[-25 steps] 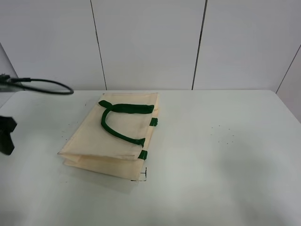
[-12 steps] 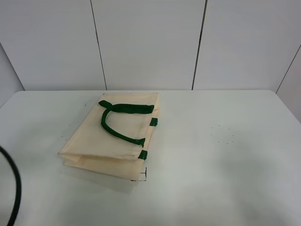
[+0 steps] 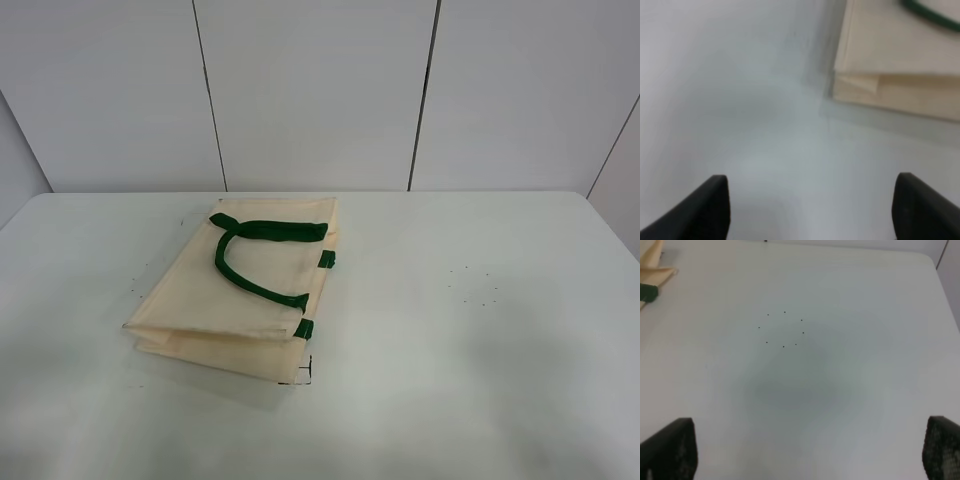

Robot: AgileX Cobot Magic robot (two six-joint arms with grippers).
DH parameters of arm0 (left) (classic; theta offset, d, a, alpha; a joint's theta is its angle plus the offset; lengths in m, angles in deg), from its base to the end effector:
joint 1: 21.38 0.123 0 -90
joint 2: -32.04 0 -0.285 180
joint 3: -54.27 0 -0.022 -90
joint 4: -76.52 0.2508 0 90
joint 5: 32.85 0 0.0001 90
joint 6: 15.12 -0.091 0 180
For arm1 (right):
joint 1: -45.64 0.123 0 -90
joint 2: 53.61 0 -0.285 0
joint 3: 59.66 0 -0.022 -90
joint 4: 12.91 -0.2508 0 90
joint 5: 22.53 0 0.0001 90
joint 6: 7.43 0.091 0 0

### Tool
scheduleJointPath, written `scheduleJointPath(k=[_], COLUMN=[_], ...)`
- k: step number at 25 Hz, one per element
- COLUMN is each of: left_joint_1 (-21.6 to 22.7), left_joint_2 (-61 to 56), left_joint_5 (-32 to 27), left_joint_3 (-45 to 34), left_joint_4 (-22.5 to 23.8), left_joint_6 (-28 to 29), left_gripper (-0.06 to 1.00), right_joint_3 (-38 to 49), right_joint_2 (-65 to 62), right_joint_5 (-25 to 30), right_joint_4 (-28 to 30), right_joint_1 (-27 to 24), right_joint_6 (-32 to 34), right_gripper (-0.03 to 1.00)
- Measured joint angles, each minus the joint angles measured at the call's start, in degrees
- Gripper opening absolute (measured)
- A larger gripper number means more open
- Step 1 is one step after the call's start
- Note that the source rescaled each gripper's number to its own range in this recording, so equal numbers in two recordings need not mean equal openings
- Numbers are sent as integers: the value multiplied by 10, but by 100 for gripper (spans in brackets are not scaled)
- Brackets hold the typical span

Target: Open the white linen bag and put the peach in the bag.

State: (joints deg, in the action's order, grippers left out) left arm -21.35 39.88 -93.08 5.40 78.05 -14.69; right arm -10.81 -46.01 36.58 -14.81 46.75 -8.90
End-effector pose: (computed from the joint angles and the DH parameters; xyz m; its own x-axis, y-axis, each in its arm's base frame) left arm -0.0037 0.0021 0.2766 -0.4530 0.0055 -0.8915 -0.0186 0.9997 0.0156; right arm -0.0037 0.0025 0.2783 -0.4308 -0.0170 -0.9023 -0.0487 0.9988 0.0045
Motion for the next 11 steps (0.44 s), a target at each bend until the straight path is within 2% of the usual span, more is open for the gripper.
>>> scheduleJointPath(k=[11], left_joint_1=[0], left_joint_2=[-2], left_joint_5=[0], left_joint_3=[0], left_joint_4=[-2], left_joint_6=[-4], left_gripper=[100], right_joint_3=[0], right_joint_2=[0], right_joint_5=[0], right_joint_4=[0], right_joint_1=[0], right_joint_6=[0], right_gripper=[100])
